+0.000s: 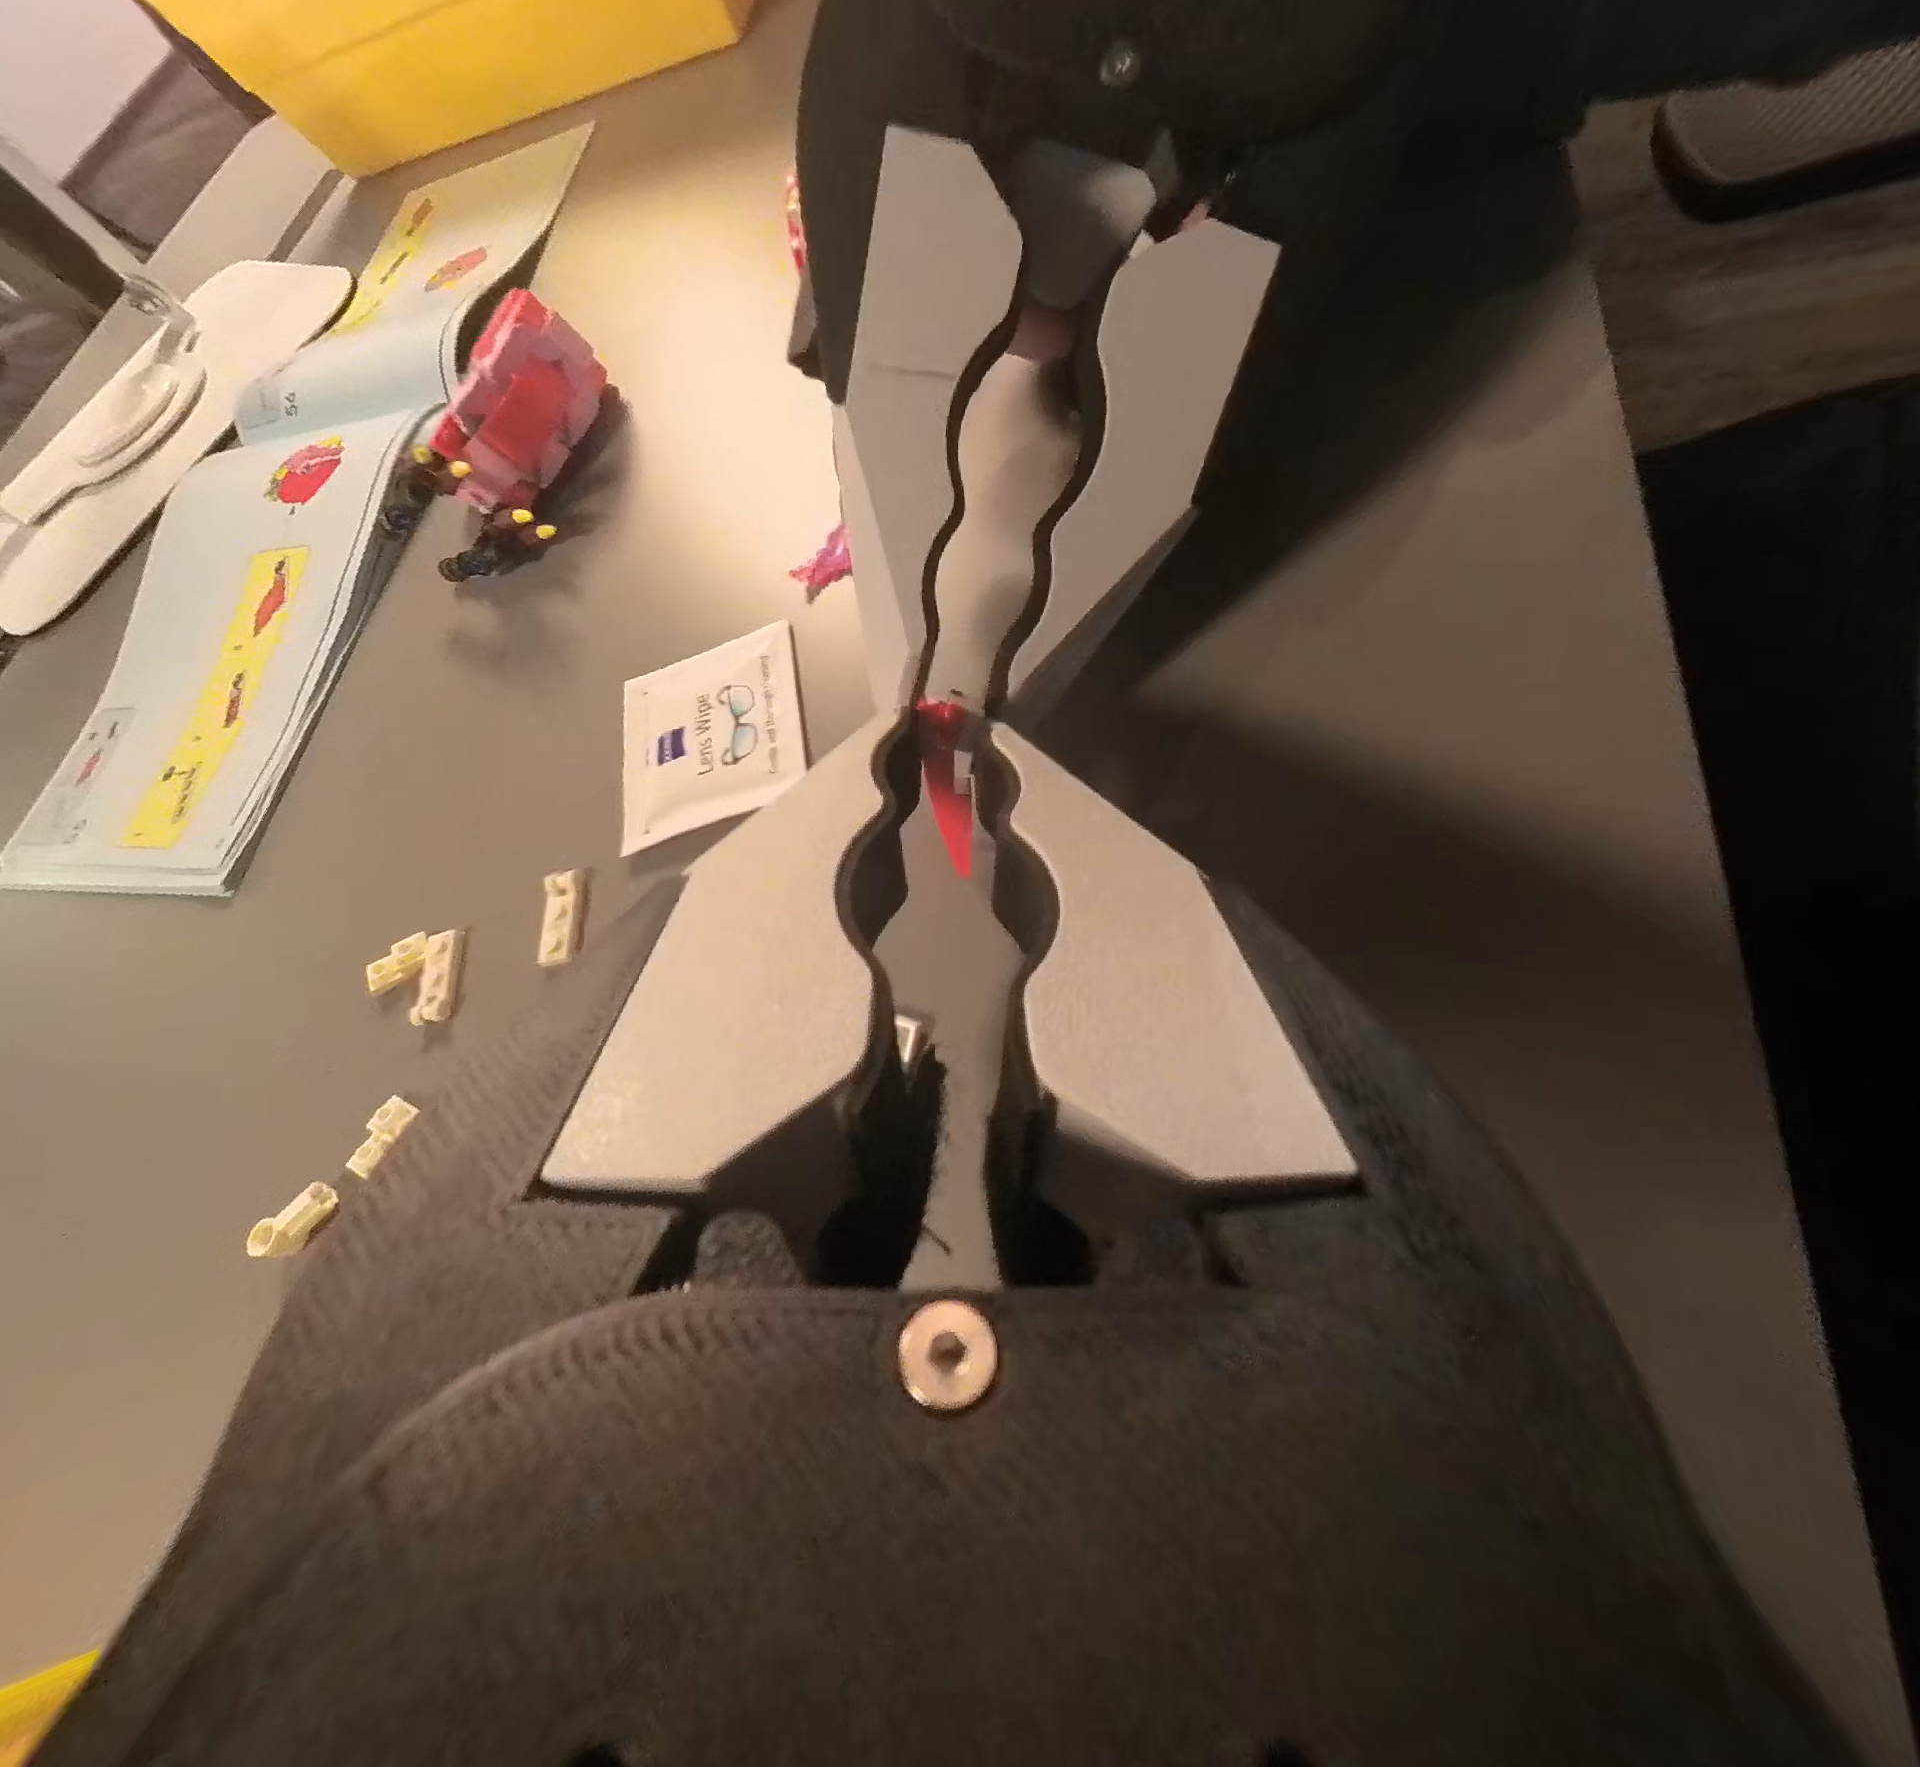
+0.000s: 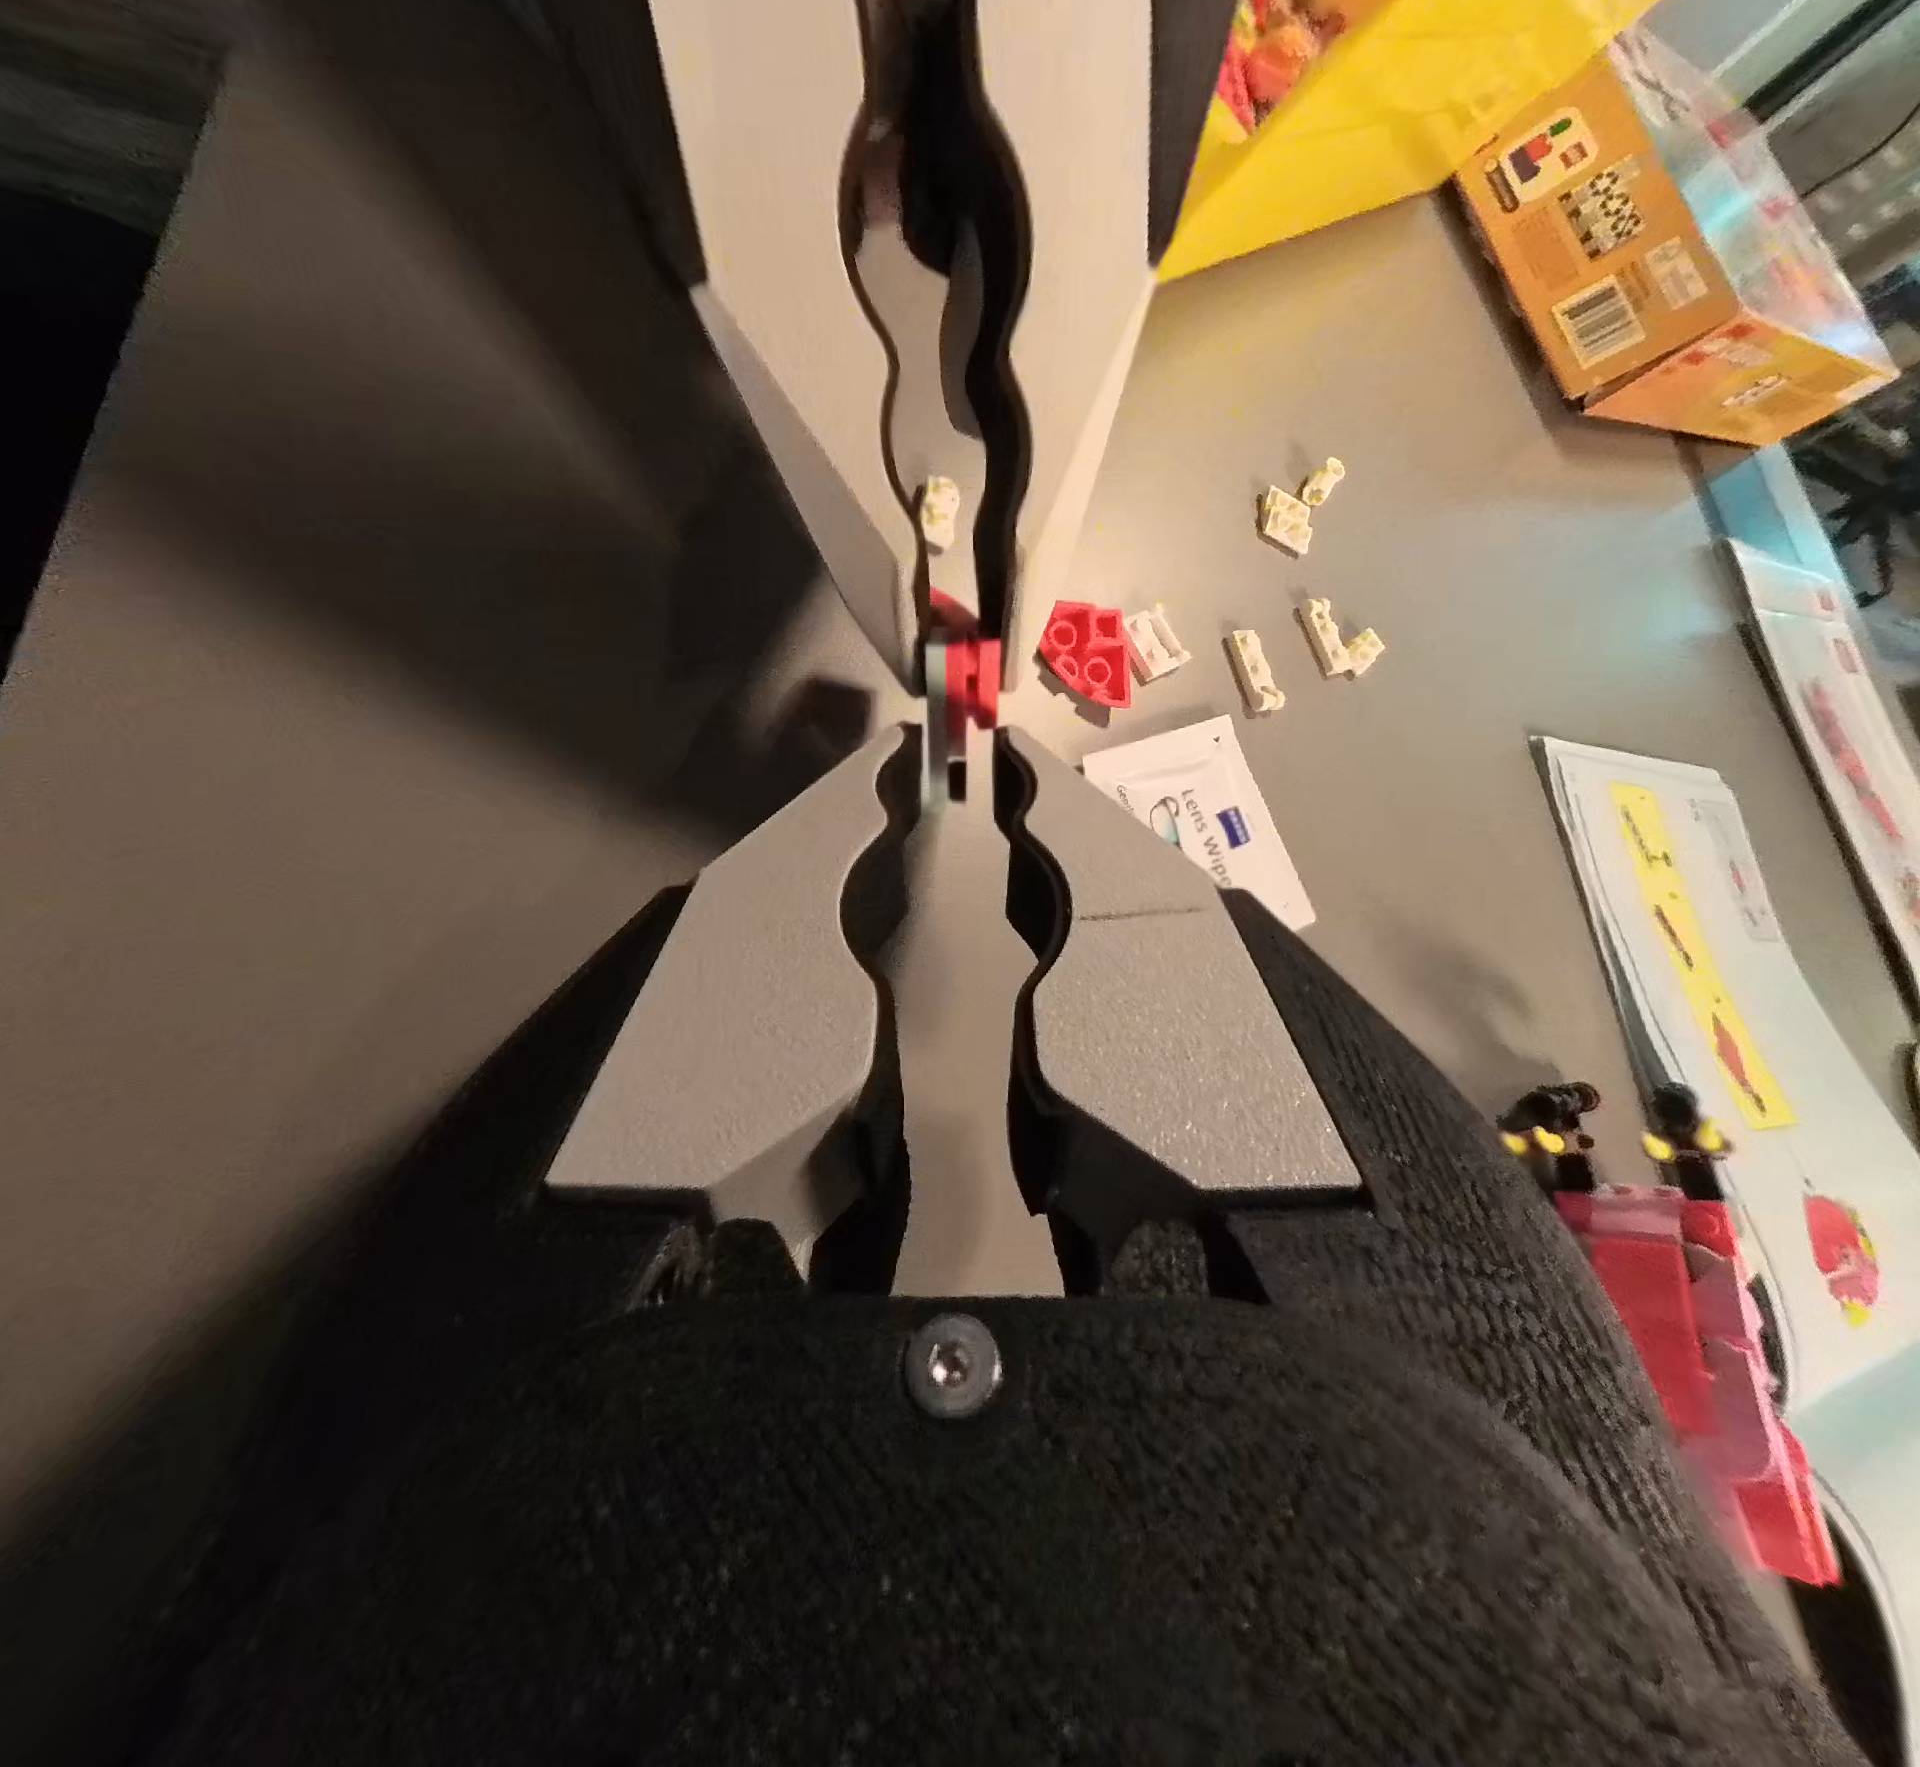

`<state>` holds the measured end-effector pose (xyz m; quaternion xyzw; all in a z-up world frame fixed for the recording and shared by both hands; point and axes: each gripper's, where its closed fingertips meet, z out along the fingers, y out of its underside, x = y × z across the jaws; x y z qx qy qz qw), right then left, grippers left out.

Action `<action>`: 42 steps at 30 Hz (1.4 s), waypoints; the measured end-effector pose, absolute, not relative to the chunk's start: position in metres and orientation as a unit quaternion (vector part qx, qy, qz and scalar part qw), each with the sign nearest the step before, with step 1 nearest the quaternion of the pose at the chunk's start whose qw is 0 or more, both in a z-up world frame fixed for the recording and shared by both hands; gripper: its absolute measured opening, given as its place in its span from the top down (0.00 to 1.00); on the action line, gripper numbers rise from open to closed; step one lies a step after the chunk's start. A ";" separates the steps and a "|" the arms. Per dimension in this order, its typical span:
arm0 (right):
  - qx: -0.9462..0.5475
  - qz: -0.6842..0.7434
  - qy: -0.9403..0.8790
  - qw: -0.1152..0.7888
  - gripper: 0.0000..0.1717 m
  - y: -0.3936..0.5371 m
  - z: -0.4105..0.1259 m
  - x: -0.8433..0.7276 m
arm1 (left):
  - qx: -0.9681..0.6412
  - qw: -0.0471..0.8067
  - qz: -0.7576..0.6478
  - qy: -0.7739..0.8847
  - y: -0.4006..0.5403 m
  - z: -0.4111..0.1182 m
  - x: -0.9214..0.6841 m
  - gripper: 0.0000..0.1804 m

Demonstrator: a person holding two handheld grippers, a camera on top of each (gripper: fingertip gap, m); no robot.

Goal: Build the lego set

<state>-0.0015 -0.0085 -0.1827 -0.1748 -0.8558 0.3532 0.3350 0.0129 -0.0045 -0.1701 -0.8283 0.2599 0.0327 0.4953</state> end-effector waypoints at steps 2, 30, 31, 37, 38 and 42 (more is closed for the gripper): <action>-0.175 0.356 -0.862 0.316 0.97 -0.008 -0.185 0.000 | -0.824 0.507 0.016 0.252 -0.005 -0.165 0.013 0.95; -0.162 0.384 -0.877 0.238 0.96 -0.016 -0.188 0.004 | -0.842 0.471 -0.028 0.260 -0.007 -0.177 0.016 0.96; -0.161 0.382 -0.878 0.241 0.96 -0.016 -0.188 0.004 | -0.842 0.471 -0.023 0.263 -0.007 -0.177 0.016 0.96; -0.144 0.367 -0.879 0.270 0.96 -0.014 -0.189 0.005 | -0.838 0.474 0.010 0.272 -0.007 -0.177 0.018 0.96; -0.143 0.366 -0.878 0.272 0.96 -0.014 -0.189 0.005 | -0.837 0.473 0.016 0.275 -0.007 -0.177 0.018 0.96; -0.139 0.367 -0.871 0.296 0.96 -0.011 -0.185 0.002 | -0.826 0.484 0.058 0.282 -0.003 -0.175 0.016 0.95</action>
